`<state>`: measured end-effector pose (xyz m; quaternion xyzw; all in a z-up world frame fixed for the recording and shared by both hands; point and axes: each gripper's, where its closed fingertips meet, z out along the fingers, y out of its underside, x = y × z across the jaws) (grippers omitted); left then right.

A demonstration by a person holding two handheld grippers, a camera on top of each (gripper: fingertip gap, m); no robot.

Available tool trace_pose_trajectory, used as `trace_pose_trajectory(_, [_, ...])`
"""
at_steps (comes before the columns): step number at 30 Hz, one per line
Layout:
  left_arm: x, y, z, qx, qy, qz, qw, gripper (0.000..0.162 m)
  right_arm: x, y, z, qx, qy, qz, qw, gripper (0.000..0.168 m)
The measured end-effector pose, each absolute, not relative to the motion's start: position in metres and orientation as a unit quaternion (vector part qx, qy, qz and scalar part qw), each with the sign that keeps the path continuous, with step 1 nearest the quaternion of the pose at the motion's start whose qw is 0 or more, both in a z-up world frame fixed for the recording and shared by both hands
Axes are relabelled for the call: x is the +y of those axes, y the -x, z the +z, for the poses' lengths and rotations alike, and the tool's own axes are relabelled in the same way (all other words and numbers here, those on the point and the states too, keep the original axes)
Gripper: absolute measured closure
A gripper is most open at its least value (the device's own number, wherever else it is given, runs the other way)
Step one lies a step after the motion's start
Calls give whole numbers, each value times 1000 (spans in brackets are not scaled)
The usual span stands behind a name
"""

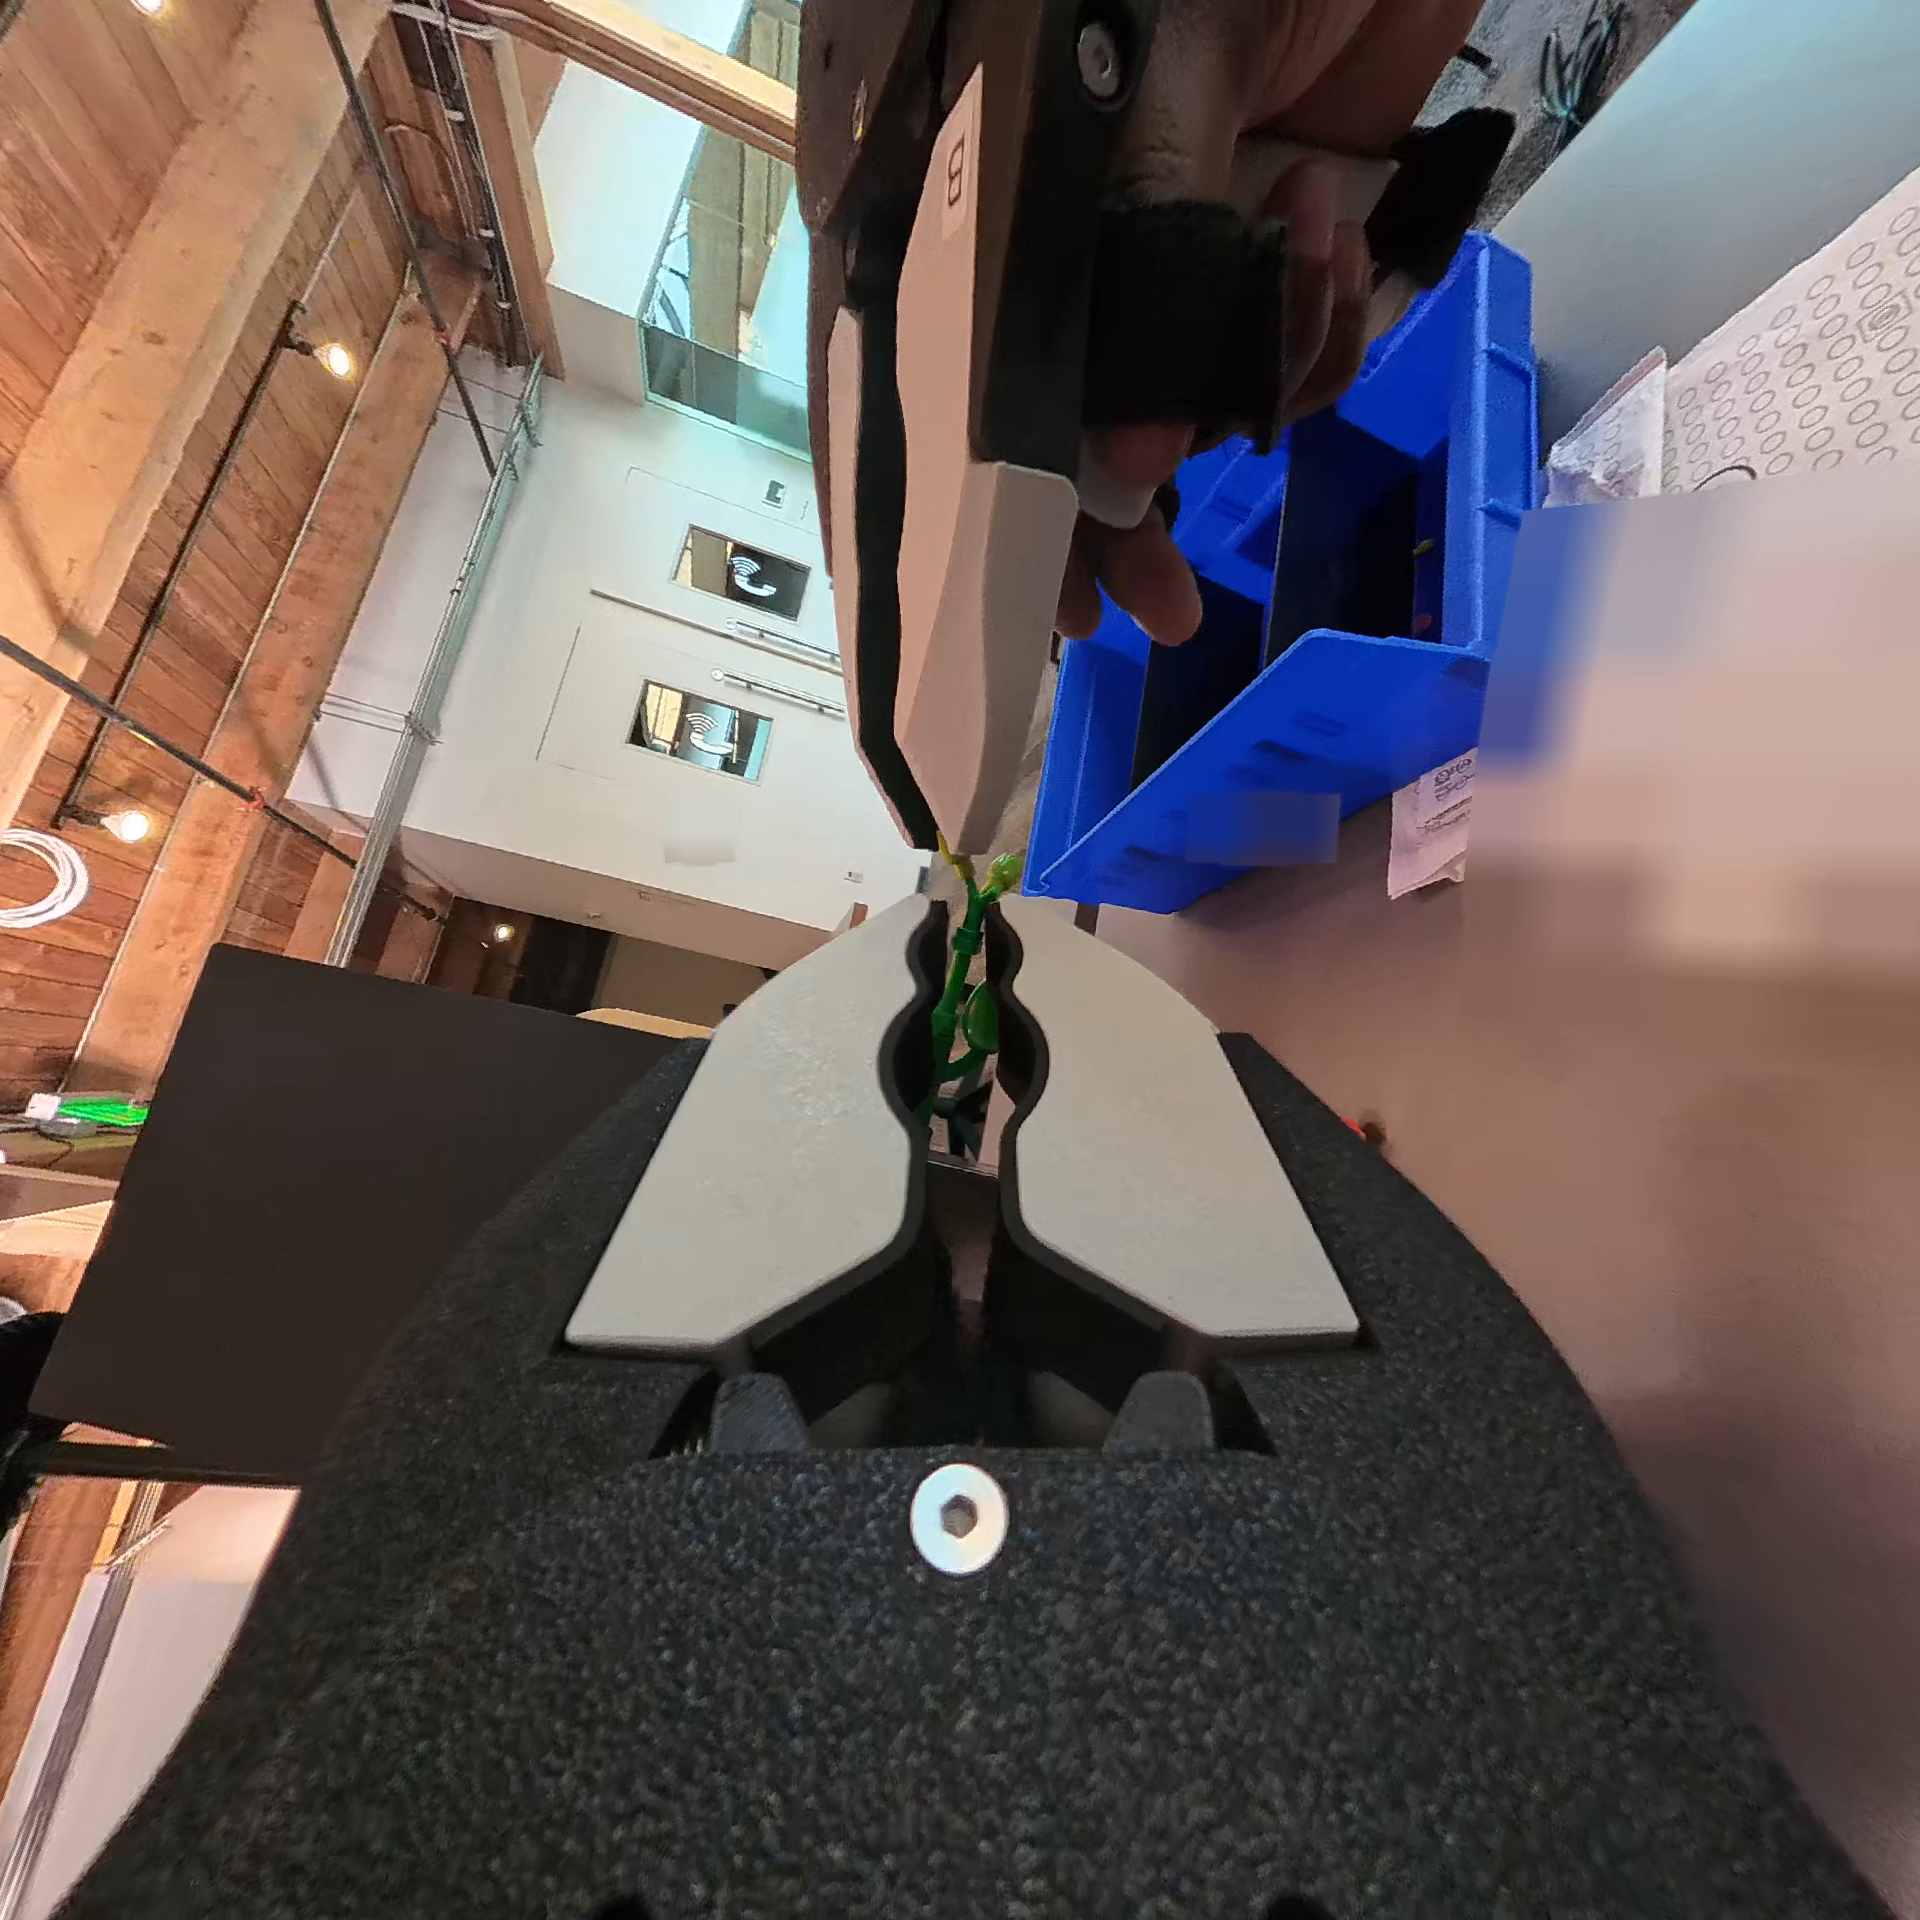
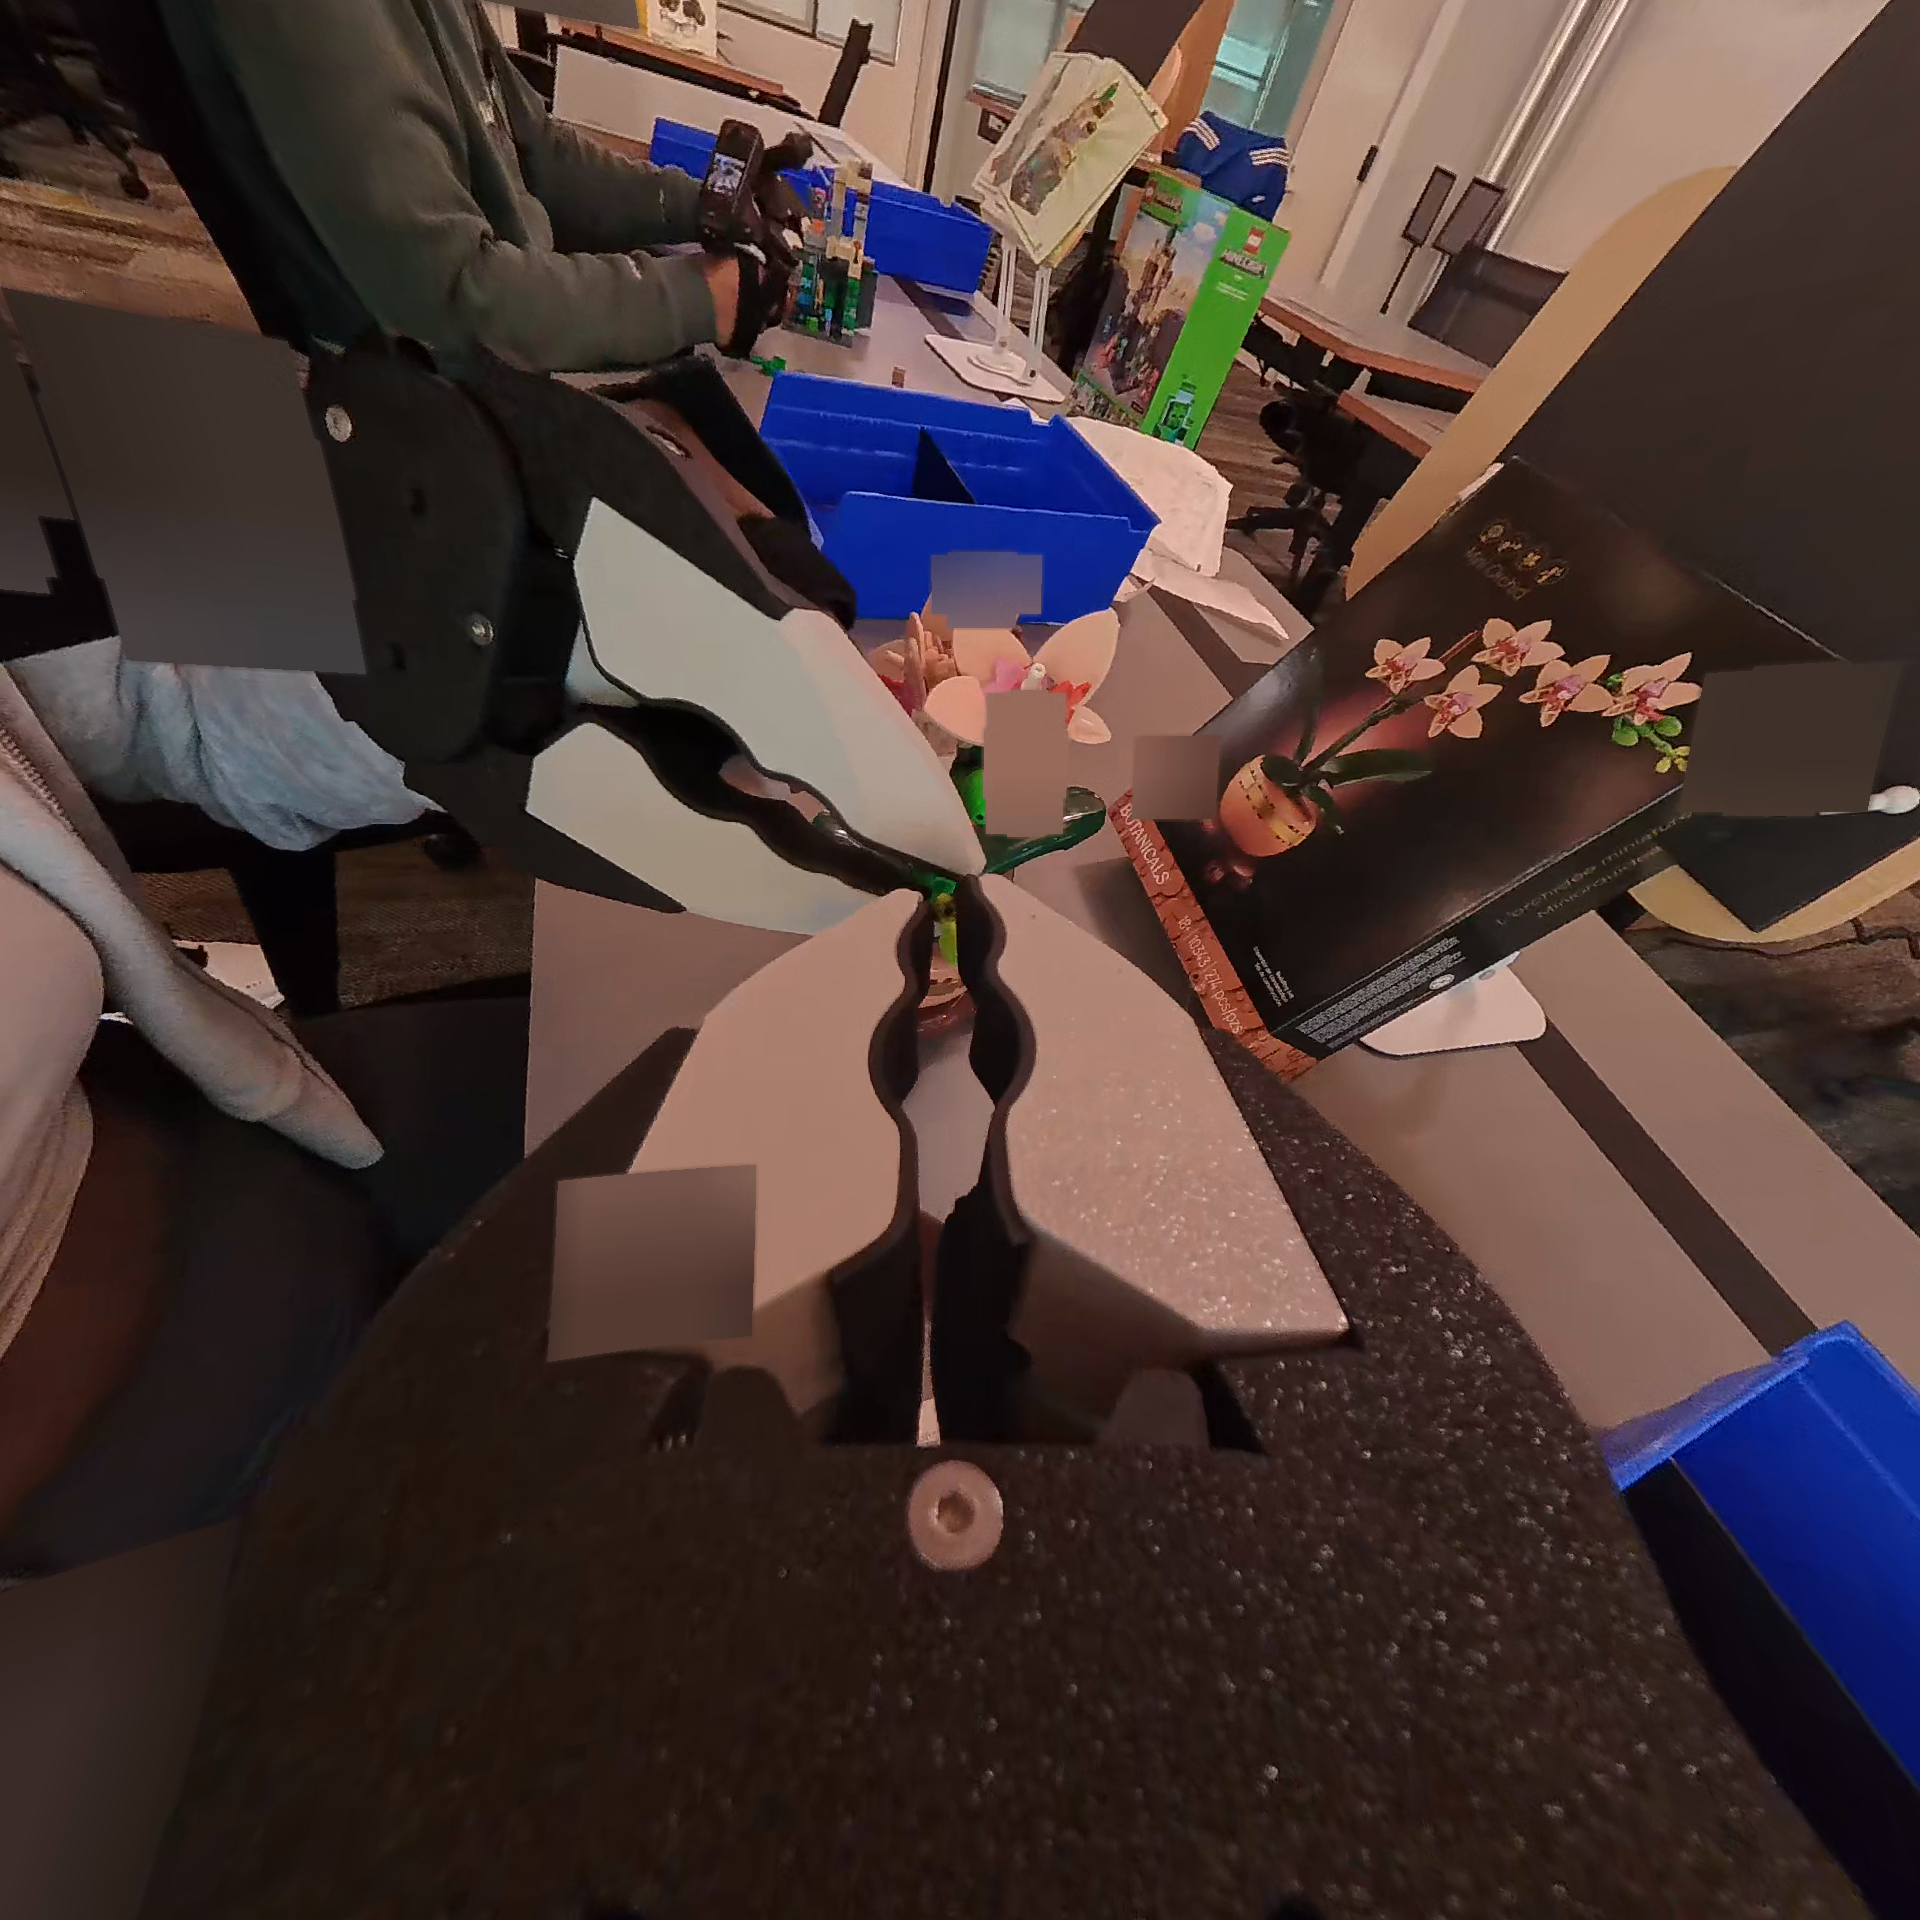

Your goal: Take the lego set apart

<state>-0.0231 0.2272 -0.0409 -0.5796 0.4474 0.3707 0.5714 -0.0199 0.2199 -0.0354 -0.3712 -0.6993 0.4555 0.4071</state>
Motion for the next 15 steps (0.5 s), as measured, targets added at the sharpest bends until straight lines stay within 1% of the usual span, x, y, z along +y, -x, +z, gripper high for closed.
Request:
trace_pose_trajectory(6, [225,22,-38,444,578,376,572,146,216,19,-36,-701,361,458,411,161])
trace_pose_trajectory(12, [224,21,-36,439,578,381,573,141,214,19,-38,-697,357,469,408,159])
trace_pose_trajectory(15, [223,21,-34,433,577,382,578,136,213,17,-36,-695,356,472,409,156])
